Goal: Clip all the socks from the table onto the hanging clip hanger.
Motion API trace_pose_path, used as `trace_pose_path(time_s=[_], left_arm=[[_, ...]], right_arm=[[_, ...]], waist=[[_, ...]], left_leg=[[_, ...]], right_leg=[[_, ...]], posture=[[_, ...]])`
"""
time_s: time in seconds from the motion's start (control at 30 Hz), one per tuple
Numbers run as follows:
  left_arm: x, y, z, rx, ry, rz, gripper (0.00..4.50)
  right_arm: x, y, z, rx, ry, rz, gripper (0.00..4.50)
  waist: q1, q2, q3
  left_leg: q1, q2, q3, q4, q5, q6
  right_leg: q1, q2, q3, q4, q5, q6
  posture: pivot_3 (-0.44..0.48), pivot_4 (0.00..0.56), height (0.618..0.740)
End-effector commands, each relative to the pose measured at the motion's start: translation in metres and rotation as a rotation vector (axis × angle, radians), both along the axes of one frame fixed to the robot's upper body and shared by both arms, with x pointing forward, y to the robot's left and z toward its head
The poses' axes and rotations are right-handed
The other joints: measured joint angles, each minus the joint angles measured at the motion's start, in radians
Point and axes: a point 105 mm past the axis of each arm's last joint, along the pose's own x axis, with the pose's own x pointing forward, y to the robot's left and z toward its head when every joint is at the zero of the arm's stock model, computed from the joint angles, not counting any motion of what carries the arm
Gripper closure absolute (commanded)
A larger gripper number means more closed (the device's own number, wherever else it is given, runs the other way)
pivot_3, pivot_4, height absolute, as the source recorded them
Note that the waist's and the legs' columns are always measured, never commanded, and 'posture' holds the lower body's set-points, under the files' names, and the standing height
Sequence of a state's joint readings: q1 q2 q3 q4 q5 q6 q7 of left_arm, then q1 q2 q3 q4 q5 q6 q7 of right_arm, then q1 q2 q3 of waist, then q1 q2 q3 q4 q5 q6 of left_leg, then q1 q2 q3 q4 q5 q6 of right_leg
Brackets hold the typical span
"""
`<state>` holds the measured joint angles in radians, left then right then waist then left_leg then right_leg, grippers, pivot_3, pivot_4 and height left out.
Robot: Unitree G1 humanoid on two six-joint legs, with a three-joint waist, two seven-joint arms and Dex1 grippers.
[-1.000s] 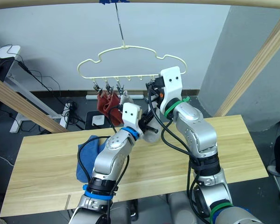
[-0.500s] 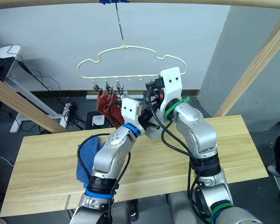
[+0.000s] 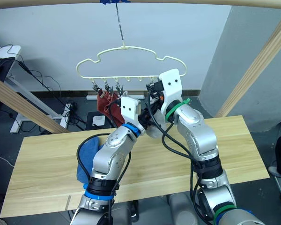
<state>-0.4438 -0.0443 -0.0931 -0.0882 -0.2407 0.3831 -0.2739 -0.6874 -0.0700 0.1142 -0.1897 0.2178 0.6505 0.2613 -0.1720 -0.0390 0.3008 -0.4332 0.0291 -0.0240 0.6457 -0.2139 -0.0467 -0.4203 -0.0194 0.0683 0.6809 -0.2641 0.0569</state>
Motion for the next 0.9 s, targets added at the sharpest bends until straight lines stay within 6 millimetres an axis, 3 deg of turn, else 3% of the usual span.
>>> trace_pose_path(time_s=[0.03, 0.23, 0.7, 0.9], left_arm=[[-0.006, -0.005, 0.023, -0.035, -0.084, -0.024, 4.5], [-0.006, -0.005, 0.021, -0.029, -0.082, -0.023, 4.5], [-0.001, 0.002, 0.016, -0.016, -0.076, 0.021, 4.5], [-0.003, 0.003, 0.009, 0.045, -0.078, 0.007, 2.81]], right_arm=[[-0.006, 0.001, 0.013, 0.024, -0.059, 0.016, 3.64], [-0.011, 0.001, 0.02, 0.062, -0.049, 0.042, 1.54], [-0.046, -0.025, 0.028, 0.085, -0.014, 0.133, 1.54], [-0.057, -0.03, 0.019, 0.015, 0.004, 0.168, 1.5]], waist=[[0.0, 0.0, 0.0], [0.002, 0.0, 0.0], [0.004, 0.0, 0.0], [0.003, 0.0, 0.0]], left_leg=[[0.0, 0.0, 0.0, 0.0, 0.0, 0.0], [0.0, 0.0, 0.0, 0.0, 0.0, 0.0], [0.0, 0.0, 0.0, 0.0, 0.0, 0.0], [0.0, 0.0, 0.0, 0.0, 0.0, 0.0]], right_leg=[[0.0, 0.0, 0.0, 0.0, 0.0, 0.0], [0.0, 0.0, 0.0, 0.0, 0.0, 0.0], [0.0, 0.0, 0.0, 0.0, 0.0, 0.0], [0.0, 0.0, 0.0, 0.0, 0.0, 0.0]], posture=[[-0.25, 0.265, 0.74], [-0.249, 0.264, 0.74], [-0.253, 0.264, 0.74], [-0.258, 0.266, 0.74]])
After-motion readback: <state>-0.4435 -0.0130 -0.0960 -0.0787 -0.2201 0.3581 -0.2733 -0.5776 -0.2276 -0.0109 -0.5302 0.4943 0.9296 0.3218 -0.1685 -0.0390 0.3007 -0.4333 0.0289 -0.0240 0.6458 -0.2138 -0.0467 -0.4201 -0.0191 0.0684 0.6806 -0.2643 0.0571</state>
